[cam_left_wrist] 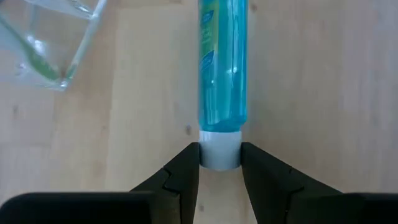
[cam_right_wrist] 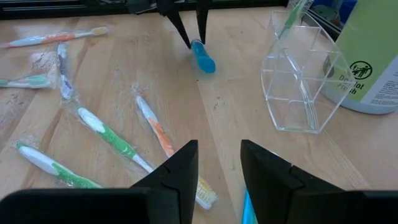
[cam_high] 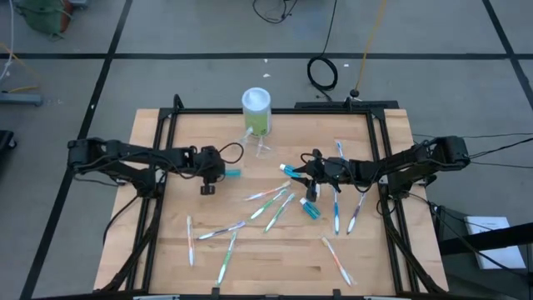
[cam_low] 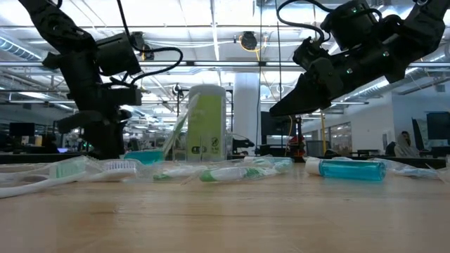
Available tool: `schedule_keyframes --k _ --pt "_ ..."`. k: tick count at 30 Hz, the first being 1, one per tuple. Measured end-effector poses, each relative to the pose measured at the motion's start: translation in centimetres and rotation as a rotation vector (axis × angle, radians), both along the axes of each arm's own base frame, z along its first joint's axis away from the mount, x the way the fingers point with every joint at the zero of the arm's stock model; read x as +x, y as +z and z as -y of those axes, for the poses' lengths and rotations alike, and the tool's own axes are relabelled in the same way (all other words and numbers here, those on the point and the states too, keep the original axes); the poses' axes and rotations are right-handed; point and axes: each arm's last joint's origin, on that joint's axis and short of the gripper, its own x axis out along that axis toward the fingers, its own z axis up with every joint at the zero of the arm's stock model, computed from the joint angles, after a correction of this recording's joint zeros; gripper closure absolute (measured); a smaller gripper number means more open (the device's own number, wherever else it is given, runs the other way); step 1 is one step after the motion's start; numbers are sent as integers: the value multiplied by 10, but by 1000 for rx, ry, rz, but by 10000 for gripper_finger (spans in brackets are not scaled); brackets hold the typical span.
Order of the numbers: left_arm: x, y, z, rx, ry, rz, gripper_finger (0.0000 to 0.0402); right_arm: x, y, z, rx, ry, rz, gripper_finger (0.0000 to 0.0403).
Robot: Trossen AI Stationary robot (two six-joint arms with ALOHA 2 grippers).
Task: Pick & Place toothbrushing station
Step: Put the blue mouthwash bottle into the middle of the transparent organizer
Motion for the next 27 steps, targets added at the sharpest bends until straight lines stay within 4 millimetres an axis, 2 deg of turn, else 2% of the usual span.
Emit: schedule_keyframes --k 4,12,15,18,27 --pt "8 -6 -2 -1 48 26 278 0 0 0 0 0 0 287" --pt "15 -15 -4 2 55 36 220 0 0 0 0 1 3 287" --pt "18 -14 -3 8 55 65 215 0 0 0 1 0 0 287" --pt "21 -13 -1 25 17 88 228 0 0 0 3 1 0 287" --pt "25 -12 5 24 -19 108 307 0 0 0 3 1 0 287"
